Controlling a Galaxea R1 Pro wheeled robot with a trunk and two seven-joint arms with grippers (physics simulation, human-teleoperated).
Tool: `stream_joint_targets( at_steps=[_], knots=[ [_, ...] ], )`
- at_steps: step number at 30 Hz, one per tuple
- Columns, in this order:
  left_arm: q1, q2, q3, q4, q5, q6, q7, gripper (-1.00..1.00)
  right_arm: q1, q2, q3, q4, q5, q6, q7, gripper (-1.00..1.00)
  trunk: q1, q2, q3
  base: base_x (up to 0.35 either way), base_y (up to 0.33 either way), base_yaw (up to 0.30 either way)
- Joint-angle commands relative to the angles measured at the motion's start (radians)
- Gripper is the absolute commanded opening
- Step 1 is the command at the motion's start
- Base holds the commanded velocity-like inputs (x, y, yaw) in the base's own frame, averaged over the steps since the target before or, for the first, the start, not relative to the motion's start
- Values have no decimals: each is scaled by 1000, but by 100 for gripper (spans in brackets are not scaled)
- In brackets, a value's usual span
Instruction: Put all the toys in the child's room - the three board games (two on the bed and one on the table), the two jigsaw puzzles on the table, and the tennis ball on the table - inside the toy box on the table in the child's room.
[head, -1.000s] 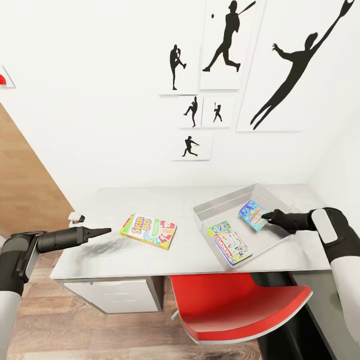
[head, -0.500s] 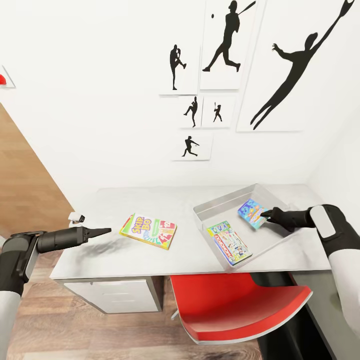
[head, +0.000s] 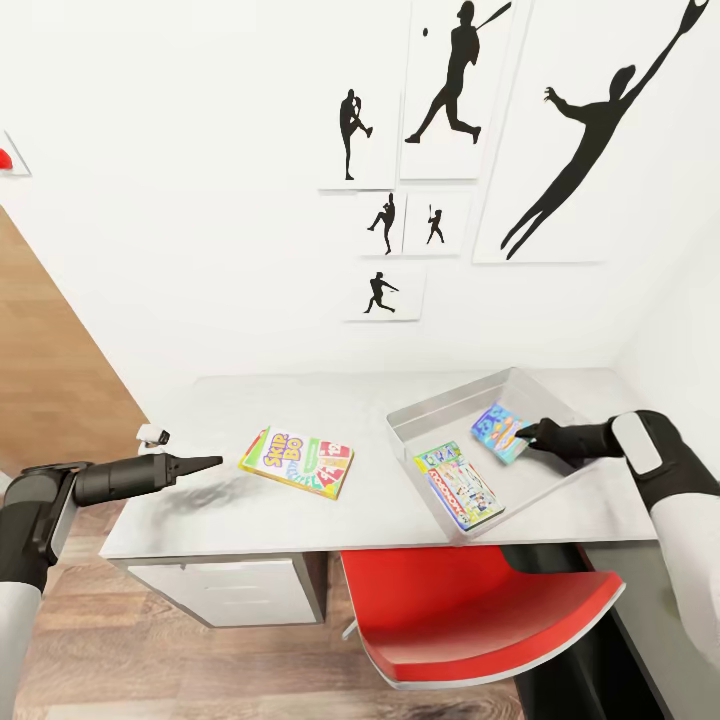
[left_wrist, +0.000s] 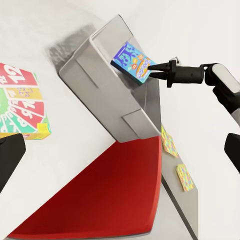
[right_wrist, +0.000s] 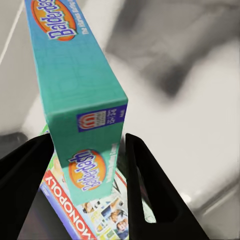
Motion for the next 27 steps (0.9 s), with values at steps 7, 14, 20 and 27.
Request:
stream_joint_targets(
  at_steps=[7,14,20,27],
  knots=[
    [-1,0,1,0,-1,11,-5,100,-11,22,-2,32,14,5,8,-100,1,-2,-2,0,0,0],
    [-1,0,1,0,-1,11,-5,100,-21,30,-3,36,14,5,7,-100,1,-2,-2,0,0,0],
    [-1,0,1,0,-1,11,-5,100,-24,31,-3,36,15,5,6,-100,1,-2,-2,0,0,0],
    [-1,0,1,-1,-1,11,-5,100,-25,33,-3,38,14,5,-102,100,1,-2,-2,0,0,0]
  ],
)
